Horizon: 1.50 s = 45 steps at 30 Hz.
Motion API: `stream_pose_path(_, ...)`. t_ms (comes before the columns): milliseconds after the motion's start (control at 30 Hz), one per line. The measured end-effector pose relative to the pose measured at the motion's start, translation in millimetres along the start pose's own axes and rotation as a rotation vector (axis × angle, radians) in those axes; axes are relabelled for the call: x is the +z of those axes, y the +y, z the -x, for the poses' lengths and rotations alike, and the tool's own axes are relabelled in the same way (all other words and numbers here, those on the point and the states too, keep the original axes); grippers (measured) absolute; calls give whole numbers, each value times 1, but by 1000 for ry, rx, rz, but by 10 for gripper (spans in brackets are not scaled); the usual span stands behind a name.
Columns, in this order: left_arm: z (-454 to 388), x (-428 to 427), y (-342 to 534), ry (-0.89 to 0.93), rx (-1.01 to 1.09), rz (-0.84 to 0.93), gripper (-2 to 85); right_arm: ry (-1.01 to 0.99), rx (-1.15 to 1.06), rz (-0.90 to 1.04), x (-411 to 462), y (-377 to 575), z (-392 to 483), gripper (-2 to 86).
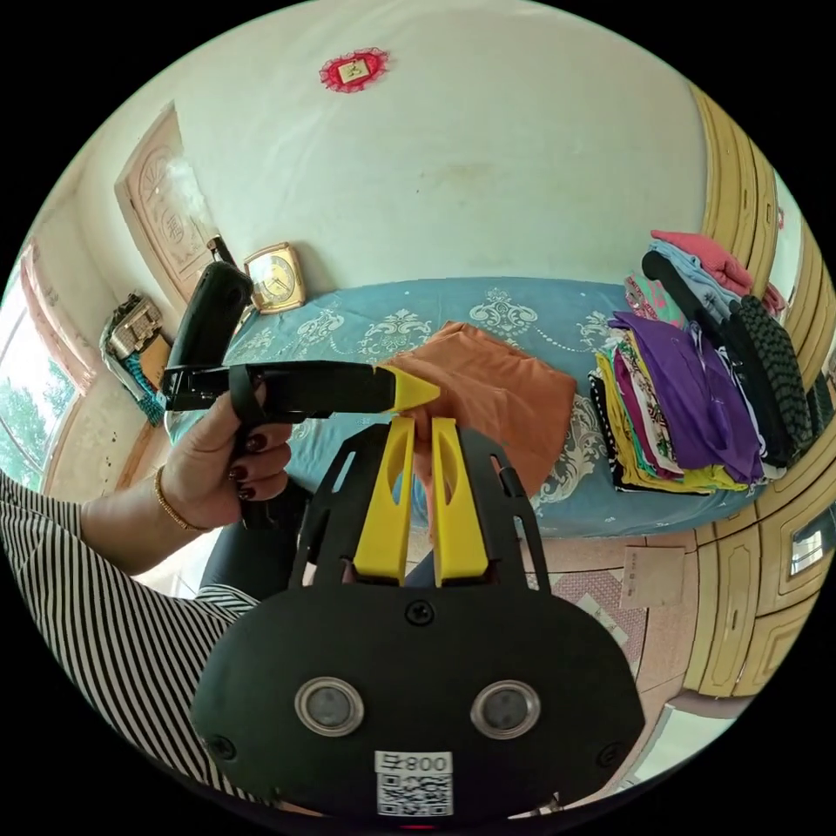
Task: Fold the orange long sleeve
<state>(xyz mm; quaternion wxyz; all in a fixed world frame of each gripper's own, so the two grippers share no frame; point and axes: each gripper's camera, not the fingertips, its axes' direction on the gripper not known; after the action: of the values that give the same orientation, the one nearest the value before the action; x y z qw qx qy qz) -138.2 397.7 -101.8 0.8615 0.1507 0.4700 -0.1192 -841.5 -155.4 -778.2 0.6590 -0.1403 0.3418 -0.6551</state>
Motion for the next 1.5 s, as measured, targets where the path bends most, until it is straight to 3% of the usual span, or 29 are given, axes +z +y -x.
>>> stream_pose_path(133, 31, -42, 10, -4, -7, -70, 16, 26, 6, 32, -18, 6, -27, 30)
stream_pose_path(300, 126, -109, 1, -124, -180, -159, 36, -64, 63, 83, -47, 25, -86, 27)
stream_pose_path(600, 303, -126, -80, -121, -423, -22, 110, -95, 137, 124, -89, 29, -174, 26)
stream_pose_path(900, 423, -143, -123, -53, -612, 17, 100, -118, 187, 147, -117, 17, -262, 25)
stream_pose_path(1100, 451, -189, -127, -27, -617, 19, 38, -132, 187, 175, -123, 6, -310, 25)
stream_pose_path(1233, 446, -243, -122, 66, -580, -87, 29, -140, 200, 177, -130, 3, -337, 24)
stream_pose_path(1500, 357, -428, -108, 123, -325, -280, 22, -65, 91, 58, -190, -22, -366, 23)
